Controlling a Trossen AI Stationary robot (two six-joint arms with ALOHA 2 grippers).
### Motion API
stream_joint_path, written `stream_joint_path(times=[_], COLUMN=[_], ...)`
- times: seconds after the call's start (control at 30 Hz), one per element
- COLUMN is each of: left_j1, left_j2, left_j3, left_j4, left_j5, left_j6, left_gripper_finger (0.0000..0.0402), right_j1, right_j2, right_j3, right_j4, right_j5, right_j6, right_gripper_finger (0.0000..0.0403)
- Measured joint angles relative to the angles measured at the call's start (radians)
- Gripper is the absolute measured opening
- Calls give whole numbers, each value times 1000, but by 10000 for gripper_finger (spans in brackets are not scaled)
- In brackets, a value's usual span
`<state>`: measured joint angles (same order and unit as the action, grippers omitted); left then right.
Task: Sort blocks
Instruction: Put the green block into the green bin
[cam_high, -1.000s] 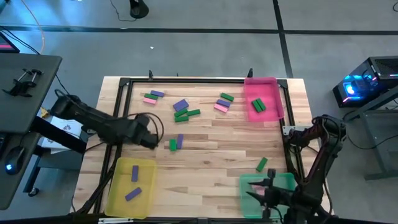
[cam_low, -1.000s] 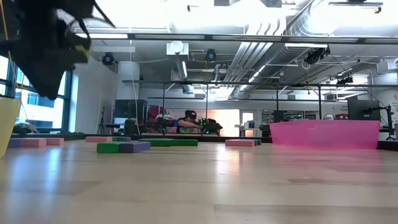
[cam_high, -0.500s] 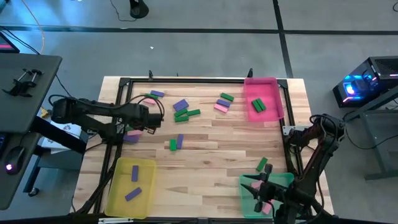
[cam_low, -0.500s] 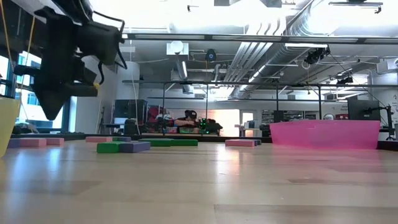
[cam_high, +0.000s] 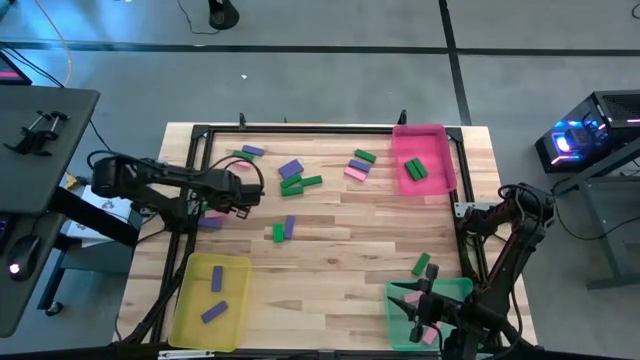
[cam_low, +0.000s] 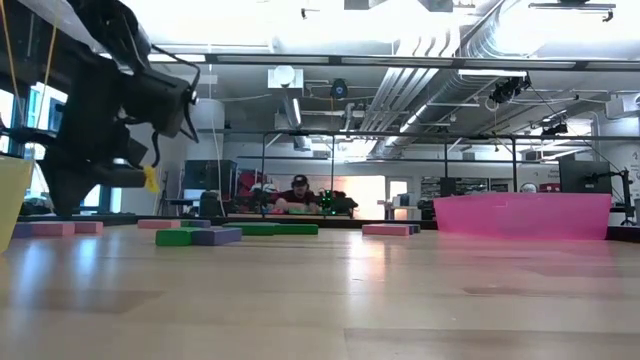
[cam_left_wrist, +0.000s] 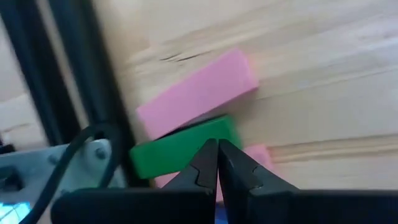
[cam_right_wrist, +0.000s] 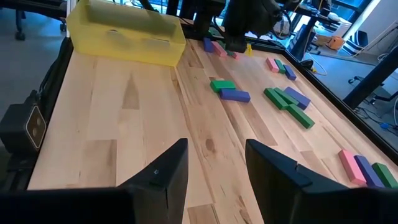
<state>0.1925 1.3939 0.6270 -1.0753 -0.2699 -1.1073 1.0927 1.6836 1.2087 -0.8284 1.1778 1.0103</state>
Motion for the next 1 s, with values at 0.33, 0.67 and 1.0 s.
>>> stream_joint_path(times=[0.33, 0.67, 1.0], left_j1=[-4, -91, 63], left_j2=[81, 59, 55], left_j3=[2, 123, 155], left_j4=[230, 317, 287], left_j5=[29, -19, -113], left_j6=[131, 220, 361], left_gripper_finger=[1, 1, 90], right_j1=[0, 0, -1], right_j2=[1, 1, 1], right_j3=[0, 0, 0], right_j4=[3, 13, 18], right_j5=[0, 0, -1], right_j6=[-6, -24, -24], right_gripper_finger=[144, 144, 144])
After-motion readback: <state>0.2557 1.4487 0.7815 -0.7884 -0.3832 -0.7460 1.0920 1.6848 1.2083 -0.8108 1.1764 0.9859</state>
